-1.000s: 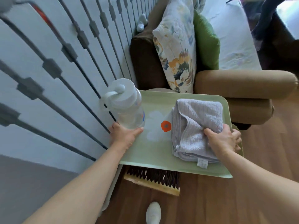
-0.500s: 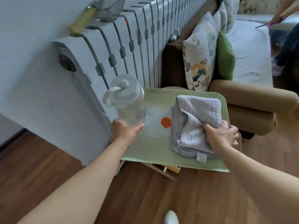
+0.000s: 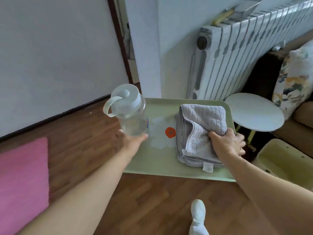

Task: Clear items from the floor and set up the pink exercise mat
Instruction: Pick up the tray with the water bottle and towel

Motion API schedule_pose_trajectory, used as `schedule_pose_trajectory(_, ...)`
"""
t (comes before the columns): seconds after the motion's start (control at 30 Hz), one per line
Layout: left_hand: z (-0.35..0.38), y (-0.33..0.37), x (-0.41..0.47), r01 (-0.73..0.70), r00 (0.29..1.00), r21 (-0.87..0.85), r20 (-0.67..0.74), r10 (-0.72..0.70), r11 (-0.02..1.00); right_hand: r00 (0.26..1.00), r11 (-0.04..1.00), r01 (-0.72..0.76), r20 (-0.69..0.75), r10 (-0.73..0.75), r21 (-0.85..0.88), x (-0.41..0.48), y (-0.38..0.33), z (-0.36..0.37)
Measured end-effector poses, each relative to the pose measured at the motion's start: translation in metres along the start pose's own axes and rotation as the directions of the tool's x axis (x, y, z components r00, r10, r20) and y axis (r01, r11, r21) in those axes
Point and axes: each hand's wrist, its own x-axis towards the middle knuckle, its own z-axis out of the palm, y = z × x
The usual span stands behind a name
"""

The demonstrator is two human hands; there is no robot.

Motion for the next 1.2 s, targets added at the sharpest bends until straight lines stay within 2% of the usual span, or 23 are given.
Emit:
schedule_pose_trajectory(0.2,-0.146,-0.076,0.016,0.125,0.963,-0.067,-0.230,-0.138,0.990,0.974,0.981,0.194,0.124,-0.191,-0.012,-0.106,-0.098,0.067)
schedule_pose_trajectory(0.47,-0.266,-0.159,0.085,0.277,0.868,-0.207,-0.366,-0.337,0.938,0.887,0.916,0.402,0.254,-0.386,-0.011,-0.190,-0.227,0.179)
schedule_pose_trajectory(0.77,-0.346,-0.223,0.243,0.337,0.794,-0.250,-0.443,-0.416,0.908,0.819,0.869,0.495,0.343,-0.460,-0.017,-0.220,-0.371,0.342)
schedule_pose_trajectory(1.07,-0.414,-0.261,0.381,0.379,0.771,-0.262,-0.442,-0.459,0.888,0.801,0.845,0.531,0.364,-0.475,-0.064,-0.245,-0.492,0.466)
schedule_pose_trajectory(1.2,-0.451,-0.281,0.458,0.375,0.794,-0.271,-0.400,-0.458,0.887,0.808,0.857,0.514,0.361,-0.465,-0.046,-0.258,-0.546,0.532)
